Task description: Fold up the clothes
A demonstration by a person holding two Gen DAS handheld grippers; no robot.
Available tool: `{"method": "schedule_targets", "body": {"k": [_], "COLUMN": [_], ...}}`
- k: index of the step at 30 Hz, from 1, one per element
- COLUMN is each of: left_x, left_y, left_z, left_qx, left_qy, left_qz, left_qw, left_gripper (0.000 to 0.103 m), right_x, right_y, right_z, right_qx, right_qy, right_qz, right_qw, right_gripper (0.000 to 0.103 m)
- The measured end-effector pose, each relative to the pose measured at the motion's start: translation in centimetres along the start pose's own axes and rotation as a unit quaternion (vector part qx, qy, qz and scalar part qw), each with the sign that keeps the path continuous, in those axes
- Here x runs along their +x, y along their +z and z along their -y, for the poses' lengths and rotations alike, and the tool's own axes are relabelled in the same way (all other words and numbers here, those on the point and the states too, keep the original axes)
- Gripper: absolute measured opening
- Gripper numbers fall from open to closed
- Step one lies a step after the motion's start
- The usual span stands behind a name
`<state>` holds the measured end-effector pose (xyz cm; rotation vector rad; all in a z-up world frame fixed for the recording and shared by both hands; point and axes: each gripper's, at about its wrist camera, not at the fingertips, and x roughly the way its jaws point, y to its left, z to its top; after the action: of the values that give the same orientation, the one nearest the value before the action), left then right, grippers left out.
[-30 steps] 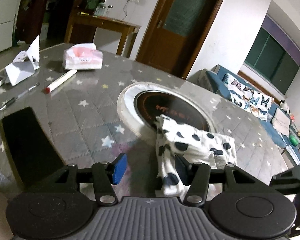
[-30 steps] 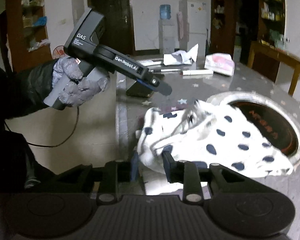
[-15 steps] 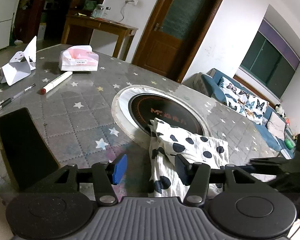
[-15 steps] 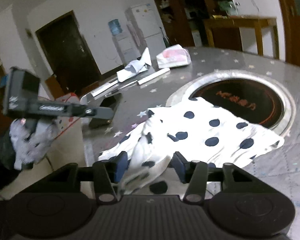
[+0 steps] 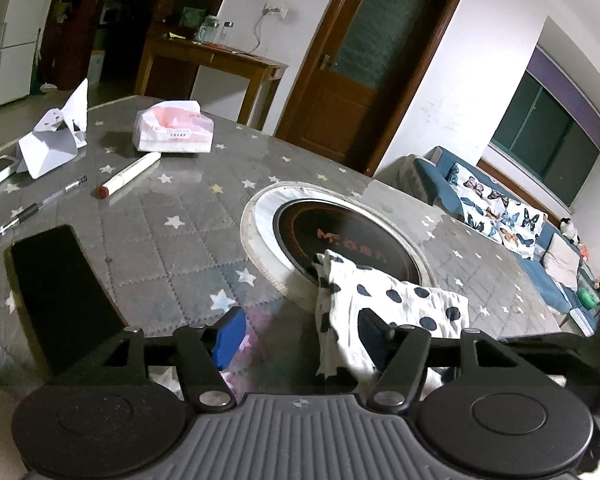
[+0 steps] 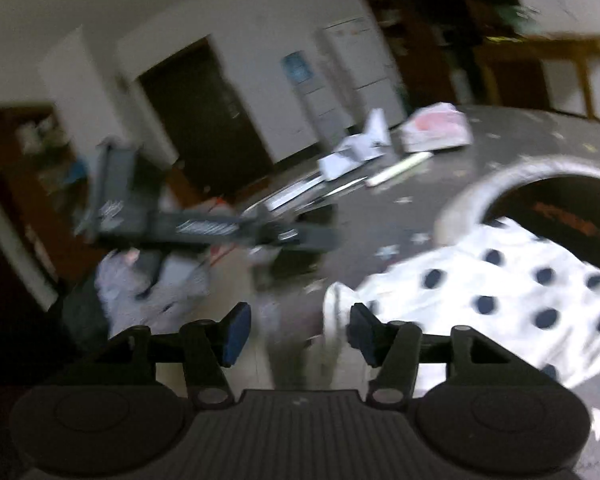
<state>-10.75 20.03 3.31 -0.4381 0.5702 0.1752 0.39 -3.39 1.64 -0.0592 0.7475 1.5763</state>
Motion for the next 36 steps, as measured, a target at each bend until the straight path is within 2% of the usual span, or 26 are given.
{"method": "schedule_targets", "body": {"k": [3, 5, 7, 9, 10, 11, 14, 21, 31, 36], "left_x": [0.1, 0.2, 0.4, 0.8, 1.0, 1.2, 2.1, 4.2, 5.5, 5.0], "left_y": [0.3, 0.3, 0.3, 0.3, 0.2, 0.2, -0.3, -2.8, -5.1, -5.1], "left_z": [0.6, 1.1, 1.8, 2.5, 2.9, 3.3, 4.5, 6.0, 4.5, 4.0], "left_qx": [0.007, 0.011, 0.017, 0.028, 0.033, 0.04, 0.063, 0.137, 0.145, 0.127], "left_qy": [-0.001, -0.004, -0.008, -0.01, -0.009, -0.007, 0.008, 0.051, 0.089, 0.085], "left_qz": [0.006, 0.008, 0.013, 0.016, 0.017, 0.018, 0.016, -0.001, -0.027, -0.03], "left_qw": [1.0, 0.9999, 0.9997, 0.9994, 0.9993, 0.999, 0.9978, 0.9893, 0.9851, 0.9877], "left_gripper": [0.075, 0.089, 0.097, 0.099, 0.103, 0.103, 0.103, 0.103, 0.102, 0.103], "right_x": [-0.3, -1.0, -1.7, -2.1, -1.9, -1.7, -1.2, -0.2, 0.0, -0.3], "right_y": [-0.4, -0.7, -1.0, -1.3, -1.4, -1.6, -2.3, -4.0, -5.6, -5.3], "right_z": [-1.4, -1.5, -0.8, 0.1, 0.4, 0.7, 1.5, 0.1, 0.9, 1.2], "right_qx": [-0.017, -0.011, -0.002, 0.01, 0.008, 0.006, 0.015, -0.05, -0.04, -0.03], "right_qy": [0.012, 0.004, -0.024, -0.075, -0.102, -0.128, -0.157, -0.185, -0.191, -0.182], "right_qz": [-0.011, -0.005, 0.001, 0.001, -0.002, -0.005, -0.008, -0.027, -0.028, -0.027], "right_qw": [1.0, 1.0, 1.0, 0.997, 0.995, 0.992, 0.988, 0.981, 0.98, 0.982], "right_gripper": [0.057, 0.057, 0.057, 0.057, 0.057, 0.057, 0.057, 0.057, 0.058, 0.059]}}
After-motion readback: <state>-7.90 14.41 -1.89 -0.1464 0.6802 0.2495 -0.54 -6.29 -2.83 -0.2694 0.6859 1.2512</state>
